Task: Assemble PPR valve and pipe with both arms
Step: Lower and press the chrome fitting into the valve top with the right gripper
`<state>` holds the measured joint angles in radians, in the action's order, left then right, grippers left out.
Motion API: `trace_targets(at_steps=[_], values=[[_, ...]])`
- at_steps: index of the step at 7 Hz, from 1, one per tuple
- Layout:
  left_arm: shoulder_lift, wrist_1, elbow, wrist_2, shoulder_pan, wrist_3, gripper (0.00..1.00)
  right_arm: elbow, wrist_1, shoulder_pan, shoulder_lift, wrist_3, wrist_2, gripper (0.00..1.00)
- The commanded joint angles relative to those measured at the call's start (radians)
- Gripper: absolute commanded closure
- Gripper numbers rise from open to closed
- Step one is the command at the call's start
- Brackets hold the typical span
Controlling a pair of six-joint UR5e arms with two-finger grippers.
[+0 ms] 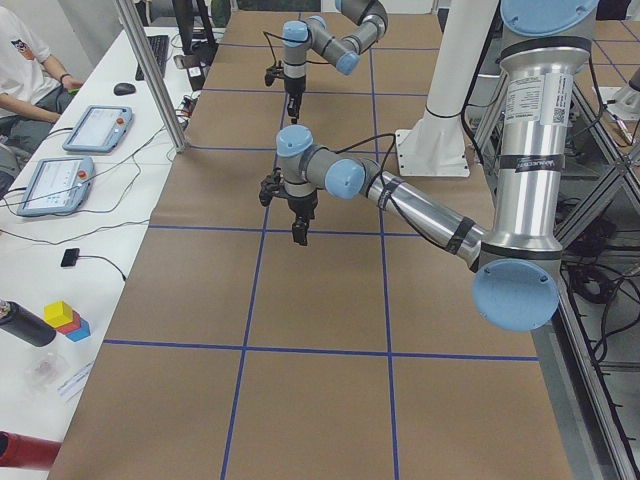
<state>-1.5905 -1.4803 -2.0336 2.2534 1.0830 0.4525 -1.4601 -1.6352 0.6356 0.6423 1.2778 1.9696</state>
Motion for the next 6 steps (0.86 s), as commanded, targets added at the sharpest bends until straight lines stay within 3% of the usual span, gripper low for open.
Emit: trace_targets(at_steps=[1,6], values=[[-0.002,0.0,0.0,0.0,0.0,0.0,0.0,0.001,0.0,-0.001,0.0,0.0,0.0,1.0],[-0.002,0.0,0.003,0.0,0.0,0.0,0.0,0.009,0.002,-0.01,0.0,0.0,-0.003,1.0]])
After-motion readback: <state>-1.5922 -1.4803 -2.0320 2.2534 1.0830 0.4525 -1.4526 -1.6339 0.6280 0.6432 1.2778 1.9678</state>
